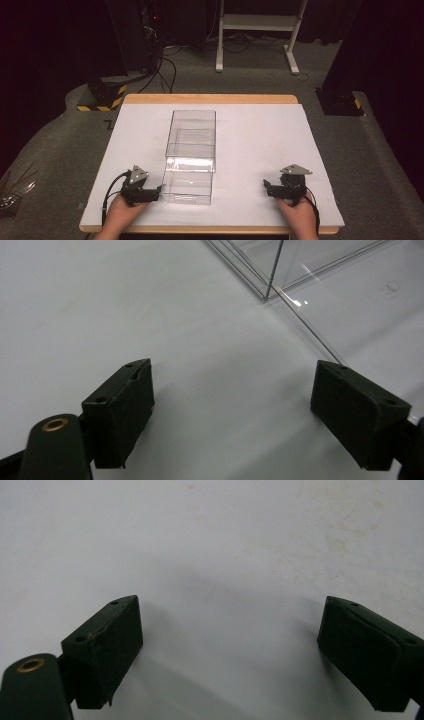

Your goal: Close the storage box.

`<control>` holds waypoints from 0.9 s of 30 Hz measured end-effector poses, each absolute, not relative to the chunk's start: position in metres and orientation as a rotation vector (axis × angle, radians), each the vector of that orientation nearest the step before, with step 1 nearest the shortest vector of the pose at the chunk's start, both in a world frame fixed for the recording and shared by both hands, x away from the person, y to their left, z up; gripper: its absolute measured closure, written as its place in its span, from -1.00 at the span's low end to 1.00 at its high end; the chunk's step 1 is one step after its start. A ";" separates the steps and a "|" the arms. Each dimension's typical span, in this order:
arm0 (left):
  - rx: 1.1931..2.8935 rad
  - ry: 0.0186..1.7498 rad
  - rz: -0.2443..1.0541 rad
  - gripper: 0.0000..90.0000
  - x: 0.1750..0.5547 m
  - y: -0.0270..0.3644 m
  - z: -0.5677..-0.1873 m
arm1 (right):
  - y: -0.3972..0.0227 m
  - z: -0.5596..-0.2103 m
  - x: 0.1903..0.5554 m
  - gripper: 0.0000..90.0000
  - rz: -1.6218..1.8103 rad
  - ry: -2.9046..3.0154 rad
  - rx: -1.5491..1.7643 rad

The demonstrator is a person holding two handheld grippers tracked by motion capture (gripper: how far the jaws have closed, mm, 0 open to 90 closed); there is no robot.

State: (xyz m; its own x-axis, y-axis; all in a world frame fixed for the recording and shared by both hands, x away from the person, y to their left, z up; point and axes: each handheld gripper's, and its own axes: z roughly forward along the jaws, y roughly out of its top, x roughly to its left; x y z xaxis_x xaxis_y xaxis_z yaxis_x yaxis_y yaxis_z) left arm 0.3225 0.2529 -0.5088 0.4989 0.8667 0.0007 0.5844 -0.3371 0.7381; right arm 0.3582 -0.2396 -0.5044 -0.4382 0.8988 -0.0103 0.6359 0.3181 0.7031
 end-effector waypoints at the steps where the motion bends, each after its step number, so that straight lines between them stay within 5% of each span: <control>1: 2.053 1.187 0.524 -0.60 0.322 0.253 -0.509 | -0.240 -0.504 0.358 -0.76 0.891 2.189 1.361; 27: 1.979 1.185 0.471 -0.65 0.320 0.266 -0.504 | -0.240 -0.504 0.358 -0.76 0.891 2.188 1.360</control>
